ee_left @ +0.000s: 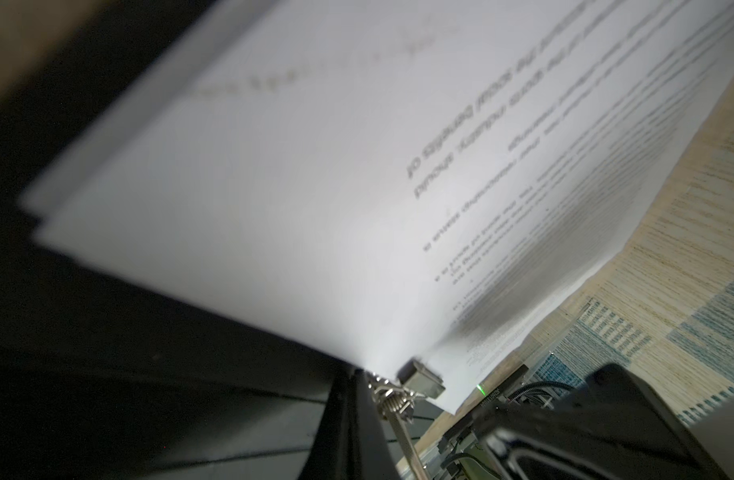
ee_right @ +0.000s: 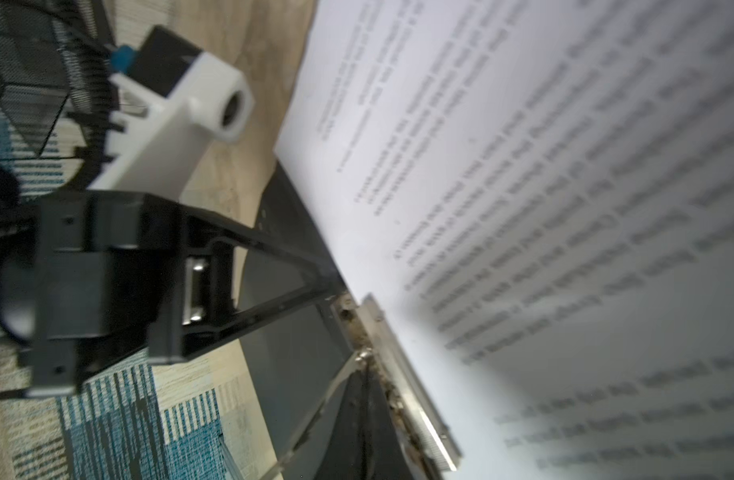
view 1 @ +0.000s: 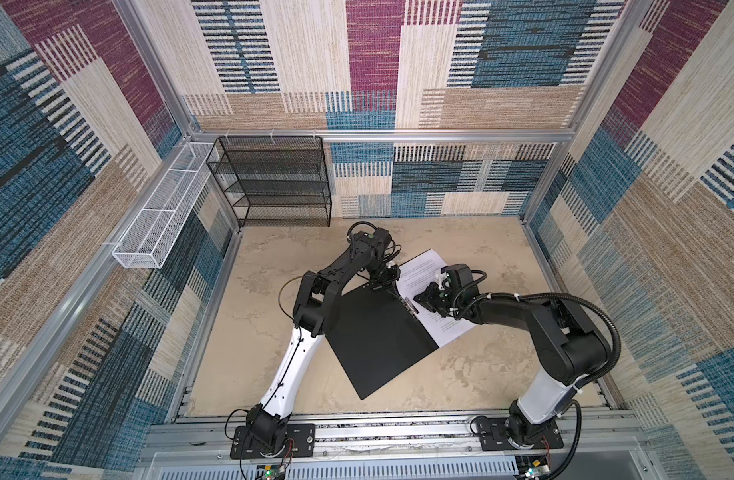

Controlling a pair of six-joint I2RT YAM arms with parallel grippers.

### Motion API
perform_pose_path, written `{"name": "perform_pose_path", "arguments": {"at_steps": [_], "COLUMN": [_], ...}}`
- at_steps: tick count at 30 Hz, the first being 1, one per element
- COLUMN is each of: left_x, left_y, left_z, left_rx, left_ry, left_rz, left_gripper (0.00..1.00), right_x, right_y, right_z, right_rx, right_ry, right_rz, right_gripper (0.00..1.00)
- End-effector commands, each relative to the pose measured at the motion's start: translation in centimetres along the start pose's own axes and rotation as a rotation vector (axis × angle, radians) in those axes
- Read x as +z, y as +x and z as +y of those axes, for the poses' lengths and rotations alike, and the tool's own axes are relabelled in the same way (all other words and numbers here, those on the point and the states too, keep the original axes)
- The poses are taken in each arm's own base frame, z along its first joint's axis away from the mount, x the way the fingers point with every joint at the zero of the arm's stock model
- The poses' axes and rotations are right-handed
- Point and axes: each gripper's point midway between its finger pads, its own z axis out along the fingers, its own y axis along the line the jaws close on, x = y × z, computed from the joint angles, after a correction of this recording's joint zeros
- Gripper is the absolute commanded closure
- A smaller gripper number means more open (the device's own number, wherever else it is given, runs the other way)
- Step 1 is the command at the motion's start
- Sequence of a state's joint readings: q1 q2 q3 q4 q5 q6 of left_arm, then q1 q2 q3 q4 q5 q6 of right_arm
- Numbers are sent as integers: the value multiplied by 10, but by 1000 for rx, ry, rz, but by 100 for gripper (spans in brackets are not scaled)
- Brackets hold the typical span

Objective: Put the files into the folder

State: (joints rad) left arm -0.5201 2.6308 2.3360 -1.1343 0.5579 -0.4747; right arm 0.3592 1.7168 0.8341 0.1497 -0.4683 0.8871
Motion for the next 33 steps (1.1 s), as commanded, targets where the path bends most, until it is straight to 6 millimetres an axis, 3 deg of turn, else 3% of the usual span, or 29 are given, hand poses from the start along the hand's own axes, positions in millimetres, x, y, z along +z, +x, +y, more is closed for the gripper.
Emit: {"name": "perform_pose_path", "arguments": {"at_steps": [1, 6, 9, 12, 18, 33], "left_x": [20, 17, 14, 12, 11, 12], "left_y": [-10, -19, -22, -23, -23, -23], "left_z": [79, 76, 73, 72, 73, 71], "left_rx": [5, 28, 38, 29, 11, 11], "left_ry": [-349, -324, -318, -318, -323, -314], "left_rz": [-27, -35, -48, -54, -59, -59], "left_gripper": [100, 100, 100, 100, 100, 100], "right_x": [-6, -1, 0, -4, -19, -7], "right_y": [-6, -14, -4, 16, 36, 40], "right_z": [17, 21, 23, 21, 17, 19], "right_rx": [-71, -125, -134, -98, -65, -12], "right_ry": [-17, 47, 76, 76, 108, 79], "right_rz": [10, 55, 141, 247, 333, 384], "right_gripper": [88, 65, 52, 52, 53, 67]}}
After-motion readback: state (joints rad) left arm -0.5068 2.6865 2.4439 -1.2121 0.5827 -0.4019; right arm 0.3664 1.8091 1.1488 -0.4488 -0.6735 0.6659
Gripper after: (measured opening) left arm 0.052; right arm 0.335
